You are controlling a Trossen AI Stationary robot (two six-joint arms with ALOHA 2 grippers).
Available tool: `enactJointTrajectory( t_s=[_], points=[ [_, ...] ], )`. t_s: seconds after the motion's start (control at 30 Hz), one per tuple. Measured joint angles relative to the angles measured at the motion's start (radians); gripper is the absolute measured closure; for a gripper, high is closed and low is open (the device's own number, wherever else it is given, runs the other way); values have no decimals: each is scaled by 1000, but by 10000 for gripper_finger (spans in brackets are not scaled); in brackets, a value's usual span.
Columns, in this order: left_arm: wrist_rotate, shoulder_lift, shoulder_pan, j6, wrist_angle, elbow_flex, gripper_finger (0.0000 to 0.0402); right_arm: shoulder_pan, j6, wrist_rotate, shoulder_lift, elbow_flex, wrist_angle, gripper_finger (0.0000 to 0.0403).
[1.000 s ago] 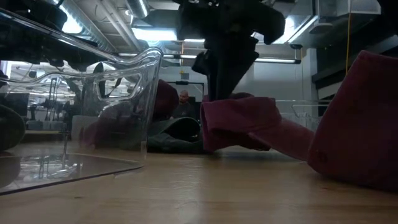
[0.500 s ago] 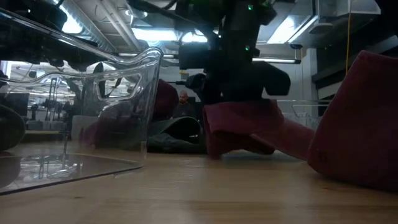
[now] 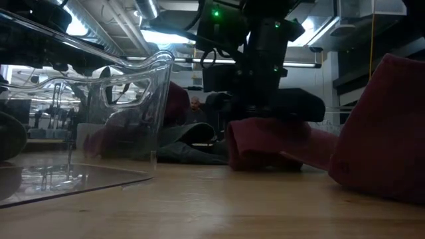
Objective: Pick & Place hat
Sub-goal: Put the middle red cap into the top transparent bin
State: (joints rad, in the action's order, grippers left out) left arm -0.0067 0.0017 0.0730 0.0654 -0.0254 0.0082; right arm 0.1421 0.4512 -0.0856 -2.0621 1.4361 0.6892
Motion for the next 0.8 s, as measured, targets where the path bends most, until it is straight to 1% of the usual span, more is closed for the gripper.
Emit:
enactJointTrajectory(
  t_s=[0.2,0.5,0.63,0.8],
  points=[
    [0,0,0,0,0,0,156,0,-17,2,-1,-1,-8,304],
    [0,0,0,0,0,0,156,0,-124,-2,-3,-2,-20,359],
    [0,0,0,0,0,0,156,-1,-162,-2,7,4,-9,366],
    [0,0,0,0,0,0,156,-1,-246,-2,46,53,50,357]
  ],
)
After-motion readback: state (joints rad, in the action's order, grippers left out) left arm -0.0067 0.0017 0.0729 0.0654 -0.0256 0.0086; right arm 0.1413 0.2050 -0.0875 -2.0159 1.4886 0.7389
